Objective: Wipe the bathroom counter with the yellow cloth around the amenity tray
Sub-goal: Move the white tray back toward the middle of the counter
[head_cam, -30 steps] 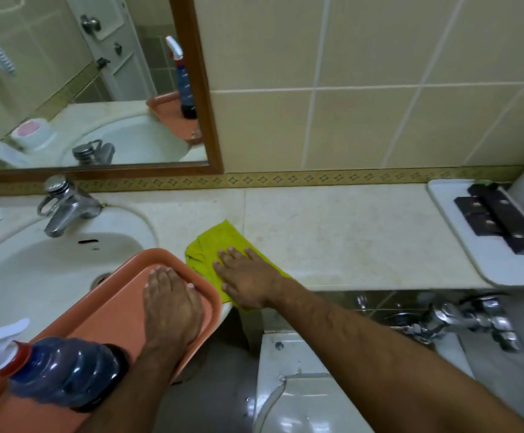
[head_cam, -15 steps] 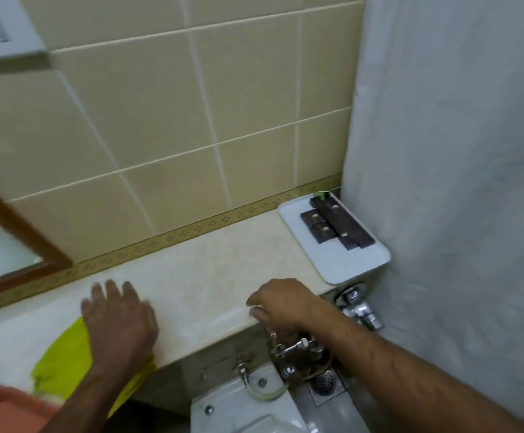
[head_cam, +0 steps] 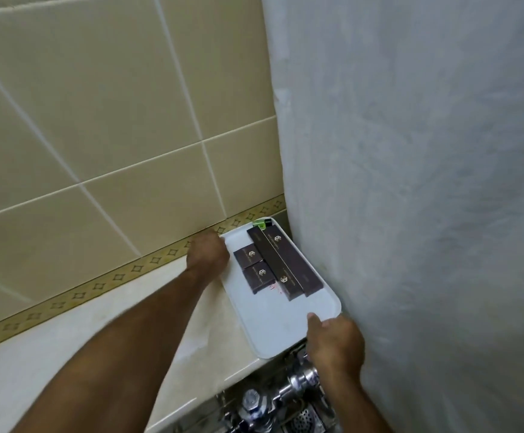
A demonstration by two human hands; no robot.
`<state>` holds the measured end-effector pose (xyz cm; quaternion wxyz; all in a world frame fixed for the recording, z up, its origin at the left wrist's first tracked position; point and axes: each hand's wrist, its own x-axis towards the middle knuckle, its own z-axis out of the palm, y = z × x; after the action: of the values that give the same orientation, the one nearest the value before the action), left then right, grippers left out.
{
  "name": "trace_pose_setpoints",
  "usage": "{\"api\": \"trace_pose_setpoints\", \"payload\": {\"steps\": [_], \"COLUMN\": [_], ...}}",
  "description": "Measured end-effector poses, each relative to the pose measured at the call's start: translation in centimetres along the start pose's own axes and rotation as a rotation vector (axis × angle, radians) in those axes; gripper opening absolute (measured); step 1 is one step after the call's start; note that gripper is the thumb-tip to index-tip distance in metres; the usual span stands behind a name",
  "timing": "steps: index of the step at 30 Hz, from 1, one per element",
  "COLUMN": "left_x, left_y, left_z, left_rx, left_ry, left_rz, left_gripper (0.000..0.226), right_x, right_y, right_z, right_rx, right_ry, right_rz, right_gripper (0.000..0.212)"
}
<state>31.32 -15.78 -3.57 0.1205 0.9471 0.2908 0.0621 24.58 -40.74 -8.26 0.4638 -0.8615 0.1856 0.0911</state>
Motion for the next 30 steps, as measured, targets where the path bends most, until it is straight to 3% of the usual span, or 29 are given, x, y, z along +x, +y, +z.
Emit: {"api": "trace_pose_setpoints", "payload": {"steps": [3,5,12,16,21,23,30], "left_x": [0.8,1.0,1.2,-0.5,-5.6,-8.8,-18.2], "left_y": [0.6,0.5,-1.2,-2.9,-9.0,-12.9,-27.1], "left_z": [1.3,1.6,0.6,-1.5,-5.2,-6.2,-8.9], "left_rx": [-0.083,-0.086,-0.245,-0.399,-0.402,-0.386,-0.302], "left_ry": [0.061,0.098,-0.003,0.017,0.123,0.152,0.147], "left_rz": [-0.129,-0.144,-0.167,-0.19,-0.176,-0.252,-0.537], "left_gripper": [0.024,0.025,0.022,0.02,0.013,0.014,0.016], "right_x": [0.1,0.1,0.1,0.3,1.0,0.0,-4.9], "right_y": [0.3,0.3,-1.0,-2.4,-5.0,-6.5,-12.7], "right_z": [1.1,1.4,-0.6,-2.3,-3.8,-2.4,9.5], "right_rx": [0.172,0.151,-0.014,-0.061,-0.188,-0.235,-0.443], "right_ry": [0.008,0.03,0.16,0.181,0.071,0.009,-0.253], "right_rz": [0.149,0.168,0.103,-0.045,-0.243,-0.332,-0.606], "right_gripper": [0.028,0.027,0.023,0.02,0.028,0.026,0.015]}}
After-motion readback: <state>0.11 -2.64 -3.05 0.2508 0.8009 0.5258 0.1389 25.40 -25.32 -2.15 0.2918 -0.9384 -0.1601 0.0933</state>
